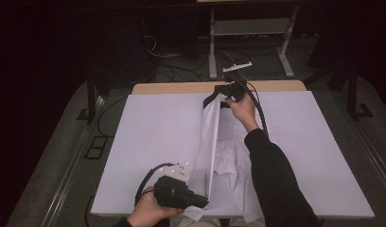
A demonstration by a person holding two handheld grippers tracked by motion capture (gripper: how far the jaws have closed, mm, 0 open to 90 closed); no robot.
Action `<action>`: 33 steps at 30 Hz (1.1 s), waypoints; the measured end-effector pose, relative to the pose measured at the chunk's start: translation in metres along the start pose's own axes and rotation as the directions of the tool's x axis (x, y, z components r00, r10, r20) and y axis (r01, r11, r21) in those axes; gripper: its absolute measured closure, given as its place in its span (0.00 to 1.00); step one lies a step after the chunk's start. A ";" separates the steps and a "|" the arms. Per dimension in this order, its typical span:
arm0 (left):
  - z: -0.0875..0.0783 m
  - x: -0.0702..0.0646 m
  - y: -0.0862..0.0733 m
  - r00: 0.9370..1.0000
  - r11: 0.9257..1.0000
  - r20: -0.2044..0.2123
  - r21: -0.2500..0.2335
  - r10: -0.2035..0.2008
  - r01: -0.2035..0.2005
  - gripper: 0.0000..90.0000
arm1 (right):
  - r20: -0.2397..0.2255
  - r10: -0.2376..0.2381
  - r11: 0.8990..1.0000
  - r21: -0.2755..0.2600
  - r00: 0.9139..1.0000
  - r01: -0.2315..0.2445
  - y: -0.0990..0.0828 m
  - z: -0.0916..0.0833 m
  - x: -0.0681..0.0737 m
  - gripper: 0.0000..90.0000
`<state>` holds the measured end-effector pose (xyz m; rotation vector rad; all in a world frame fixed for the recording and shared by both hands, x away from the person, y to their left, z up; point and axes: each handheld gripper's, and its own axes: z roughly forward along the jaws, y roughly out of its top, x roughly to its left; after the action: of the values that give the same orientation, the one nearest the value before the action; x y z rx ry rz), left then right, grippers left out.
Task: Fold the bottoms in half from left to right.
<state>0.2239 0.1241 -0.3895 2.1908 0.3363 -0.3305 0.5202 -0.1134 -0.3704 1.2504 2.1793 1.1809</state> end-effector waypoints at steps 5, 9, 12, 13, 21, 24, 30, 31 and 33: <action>0.009 -0.003 0.008 1.000 1.000 0.017 0.006 0.011 -0.011 0.97 | 0.002 0.001 1.000 0.003 1.000 -0.001 -0.003 -0.004 -0.004 0.95; 0.017 -0.004 0.015 0.999 1.000 0.034 0.006 0.024 -0.025 0.97 | 0.001 0.003 1.000 0.002 1.000 -0.003 -0.004 -0.009 -0.008 0.95; 0.022 -0.005 0.019 0.998 0.999 0.046 0.009 0.031 -0.032 0.97 | 0.001 0.000 1.000 -0.002 1.000 0.000 -0.006 -0.014 -0.011 0.95; 0.024 -0.005 0.020 0.998 0.999 0.050 0.010 0.034 -0.035 0.97 | 0.000 0.000 1.000 0.000 1.000 0.000 -0.006 -0.015 -0.012 0.95; 0.035 -0.006 0.028 0.996 0.999 0.070 -0.008 0.052 -0.051 0.97 | -0.005 0.005 1.000 -0.004 1.000 -0.005 -0.012 -0.024 -0.023 0.95; 0.040 -0.006 0.029 0.996 0.999 0.074 -0.010 0.052 -0.051 0.97 | -0.002 0.007 1.000 -0.001 1.000 -0.007 -0.015 -0.026 -0.027 0.95; 0.051 -0.005 0.035 0.994 0.998 0.088 -0.004 0.058 -0.058 0.97 | 0.005 0.016 1.000 0.001 1.000 -0.016 -0.021 -0.032 -0.037 0.95; 0.053 -0.005 0.037 0.994 0.998 0.093 -0.001 0.064 -0.064 0.97 | 0.004 0.020 1.000 0.000 1.000 -0.020 -0.022 -0.033 -0.038 0.95; 0.057 -0.005 0.040 0.992 0.997 0.101 0.000 0.077 -0.077 0.97 | 0.005 0.025 1.000 -0.005 1.000 -0.025 -0.023 -0.035 -0.042 0.95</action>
<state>0.2272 0.0545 -0.3922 2.1754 0.1950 -0.3974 0.5074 -0.1714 -0.3719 1.2809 2.1618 1.1904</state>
